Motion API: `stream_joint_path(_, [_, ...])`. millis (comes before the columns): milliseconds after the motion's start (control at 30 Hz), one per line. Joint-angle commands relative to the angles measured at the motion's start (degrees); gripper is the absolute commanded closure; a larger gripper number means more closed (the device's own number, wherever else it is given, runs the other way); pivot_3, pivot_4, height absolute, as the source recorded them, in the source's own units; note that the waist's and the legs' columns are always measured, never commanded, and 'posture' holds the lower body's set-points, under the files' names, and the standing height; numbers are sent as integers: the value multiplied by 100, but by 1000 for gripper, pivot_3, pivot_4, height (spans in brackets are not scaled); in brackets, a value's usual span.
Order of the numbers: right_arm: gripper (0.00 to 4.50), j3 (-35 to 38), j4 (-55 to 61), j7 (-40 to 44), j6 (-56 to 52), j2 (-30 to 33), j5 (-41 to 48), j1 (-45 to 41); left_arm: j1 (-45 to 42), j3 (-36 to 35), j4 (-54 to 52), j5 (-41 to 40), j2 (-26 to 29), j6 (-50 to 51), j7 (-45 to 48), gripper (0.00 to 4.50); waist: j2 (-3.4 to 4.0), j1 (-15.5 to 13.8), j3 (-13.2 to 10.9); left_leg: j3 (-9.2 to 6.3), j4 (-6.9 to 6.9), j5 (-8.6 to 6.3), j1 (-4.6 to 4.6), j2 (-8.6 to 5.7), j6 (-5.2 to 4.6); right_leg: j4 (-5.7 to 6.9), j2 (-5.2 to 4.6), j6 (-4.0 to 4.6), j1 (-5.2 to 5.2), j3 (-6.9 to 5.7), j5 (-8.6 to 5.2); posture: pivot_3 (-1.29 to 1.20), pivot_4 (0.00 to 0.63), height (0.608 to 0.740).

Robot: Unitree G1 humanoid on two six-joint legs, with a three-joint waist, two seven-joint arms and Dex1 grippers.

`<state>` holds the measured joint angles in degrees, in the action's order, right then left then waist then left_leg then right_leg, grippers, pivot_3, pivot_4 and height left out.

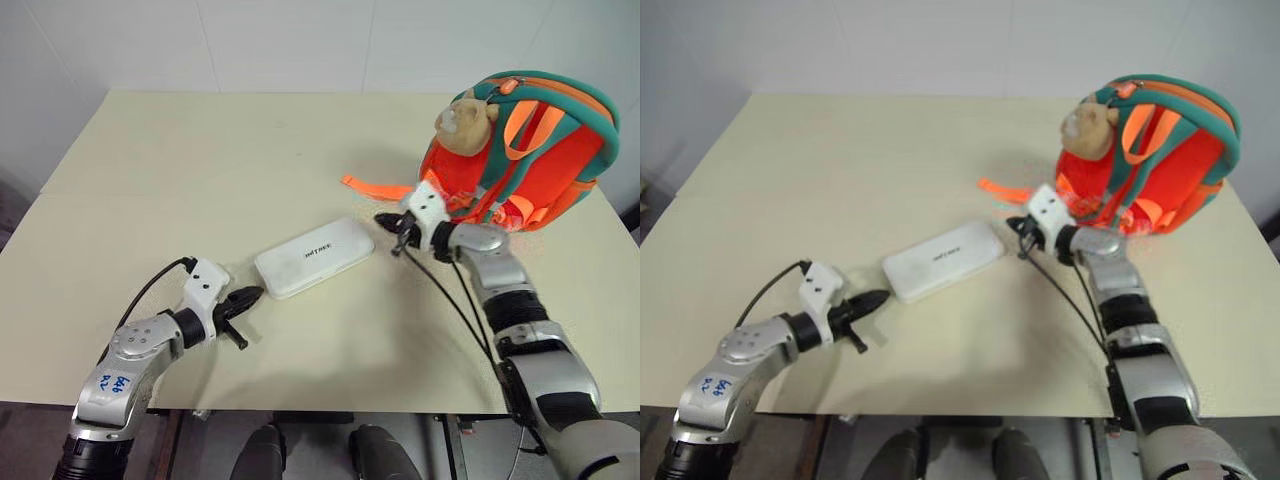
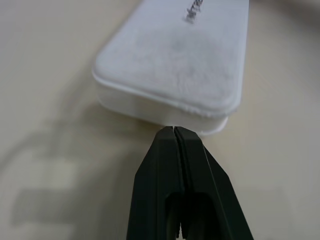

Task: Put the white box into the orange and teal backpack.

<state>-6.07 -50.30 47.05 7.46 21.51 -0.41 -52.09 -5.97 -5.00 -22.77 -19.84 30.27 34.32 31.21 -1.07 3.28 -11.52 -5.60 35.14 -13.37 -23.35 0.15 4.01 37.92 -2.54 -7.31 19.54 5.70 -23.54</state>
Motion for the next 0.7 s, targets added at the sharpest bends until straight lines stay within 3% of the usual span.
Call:
stream_joint_path(33, [4494,36,-559,-134,415,-79,-110,-396,-104,-44,-336,-125,-24,4,-23,4460,0,2,0,2,3,0,-1,-1,0,0,-4,0,0,1,0,0,150,740])
stream_joint_path(267, [4494,18,-896,99,701,-347,-128,-490,-157,71,-386,-150,-69,128,-56,4460,0,19,0,-3,4,1,5,-3,1,13,13,0,-1,-3,0,0,150,740])
stream_joint_path(700, [4494,49,1264,636,-249,-84,204,742,90,-395,-409,2,13,388,-550,4460,0,128,0,-5,4,4,6,-2,6,18,11,0,-1,-2,0,0,150,740])
